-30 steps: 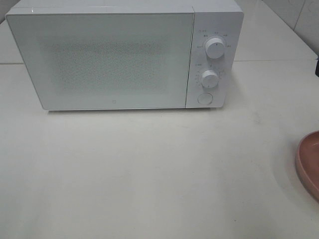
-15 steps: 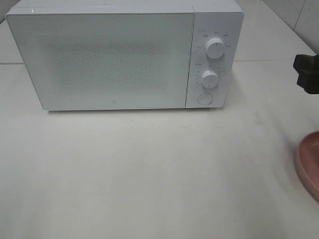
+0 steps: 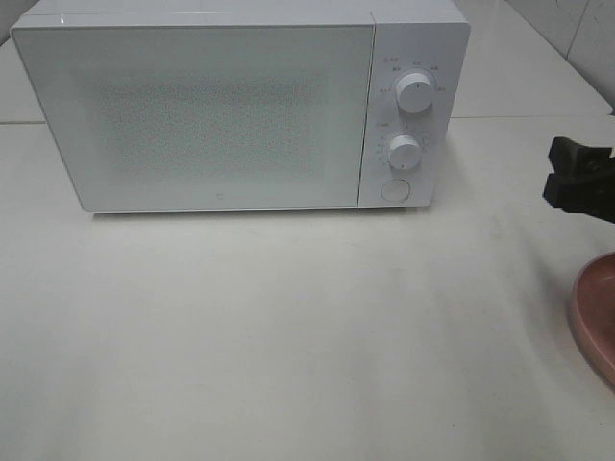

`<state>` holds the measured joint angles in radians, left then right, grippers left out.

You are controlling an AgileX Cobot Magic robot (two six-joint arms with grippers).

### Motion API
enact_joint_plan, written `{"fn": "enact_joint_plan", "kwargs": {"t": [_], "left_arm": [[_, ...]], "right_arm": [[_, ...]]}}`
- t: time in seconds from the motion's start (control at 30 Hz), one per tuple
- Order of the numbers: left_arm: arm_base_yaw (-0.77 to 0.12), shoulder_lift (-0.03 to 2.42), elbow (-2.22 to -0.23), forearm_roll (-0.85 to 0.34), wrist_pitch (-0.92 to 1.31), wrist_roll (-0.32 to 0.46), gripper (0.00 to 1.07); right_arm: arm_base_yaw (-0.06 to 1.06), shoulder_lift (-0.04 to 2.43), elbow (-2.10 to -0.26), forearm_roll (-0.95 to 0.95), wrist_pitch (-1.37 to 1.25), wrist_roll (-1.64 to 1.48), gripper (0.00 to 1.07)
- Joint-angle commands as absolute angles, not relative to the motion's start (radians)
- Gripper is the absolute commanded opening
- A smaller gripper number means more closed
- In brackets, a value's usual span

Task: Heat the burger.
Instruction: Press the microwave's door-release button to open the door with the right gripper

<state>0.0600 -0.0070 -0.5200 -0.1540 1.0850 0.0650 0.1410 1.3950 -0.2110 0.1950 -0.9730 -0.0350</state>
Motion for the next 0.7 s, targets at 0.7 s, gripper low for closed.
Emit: {"fn": "enact_joint_plan", "kwargs": {"t": [0.7], "left_arm": [[0.060, -0.028, -0.518, -0.161, 1.072, 0.061, 1.00]], "right_arm": [[0.786, 1.698, -0.317, 0.913, -1.321, -0.310, 0.76]]}}
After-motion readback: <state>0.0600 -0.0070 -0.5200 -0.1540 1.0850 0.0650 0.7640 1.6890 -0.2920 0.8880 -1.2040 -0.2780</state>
